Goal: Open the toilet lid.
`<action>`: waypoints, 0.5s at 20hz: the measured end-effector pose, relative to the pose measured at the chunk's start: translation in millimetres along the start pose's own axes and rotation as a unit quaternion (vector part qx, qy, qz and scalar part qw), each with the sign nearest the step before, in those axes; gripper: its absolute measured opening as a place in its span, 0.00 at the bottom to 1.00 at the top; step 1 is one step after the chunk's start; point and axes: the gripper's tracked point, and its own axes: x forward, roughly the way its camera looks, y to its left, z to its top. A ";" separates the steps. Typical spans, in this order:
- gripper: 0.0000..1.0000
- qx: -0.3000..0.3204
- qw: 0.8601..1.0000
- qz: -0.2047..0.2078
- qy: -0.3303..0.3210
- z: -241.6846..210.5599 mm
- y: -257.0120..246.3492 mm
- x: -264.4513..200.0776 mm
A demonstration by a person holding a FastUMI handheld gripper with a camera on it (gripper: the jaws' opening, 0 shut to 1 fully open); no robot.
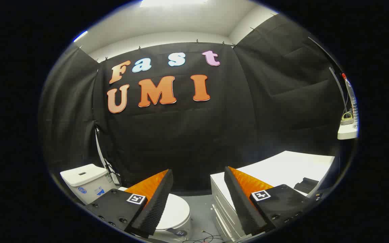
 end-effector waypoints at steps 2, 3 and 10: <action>0.98 -0.003 1.000 0.000 0.000 0.8 0.2 0.0; 0.98 -0.003 1.000 0.000 -0.001 1.3 -0.4 0.7; 0.98 0.003 1.000 -0.008 -0.001 1.2 -7.2 0.5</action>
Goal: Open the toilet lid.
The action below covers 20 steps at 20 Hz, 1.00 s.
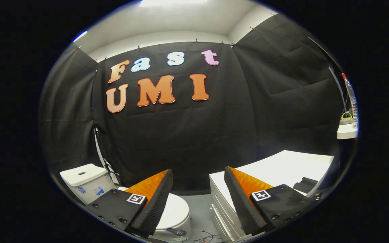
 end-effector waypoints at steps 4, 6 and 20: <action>0.98 0.010 1.000 -0.008 0.000 1.1 -7.0 0.1; 0.98 0.017 1.000 -0.009 0.002 -0.1 -8.6 -1.0; 0.98 0.038 0.999 -0.025 0.012 -6.3 -17.5 2.2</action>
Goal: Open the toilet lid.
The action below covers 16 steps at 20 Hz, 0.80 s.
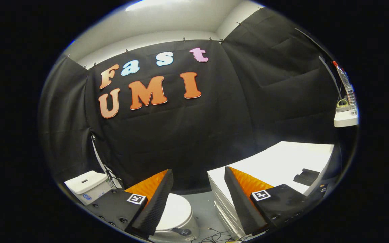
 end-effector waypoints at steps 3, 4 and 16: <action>0.98 0.037 0.998 -0.040 0.029 -18.8 5.8 -8.7; 0.98 0.073 0.996 -0.033 0.033 -25.3 19.6 -13.6; 0.98 0.198 0.966 -0.065 0.153 -235.1 50.8 -19.2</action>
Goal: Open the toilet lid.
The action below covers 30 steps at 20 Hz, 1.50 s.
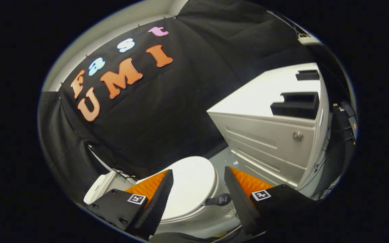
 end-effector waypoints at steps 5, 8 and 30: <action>0.97 0.060 0.995 -0.007 0.081 -62.8 -5.9 18.1; 0.97 0.106 0.989 -0.015 0.104 -75.8 -16.1 21.3; 0.39 0.217 0.959 -0.047 0.177 -118.1 -69.5 36.6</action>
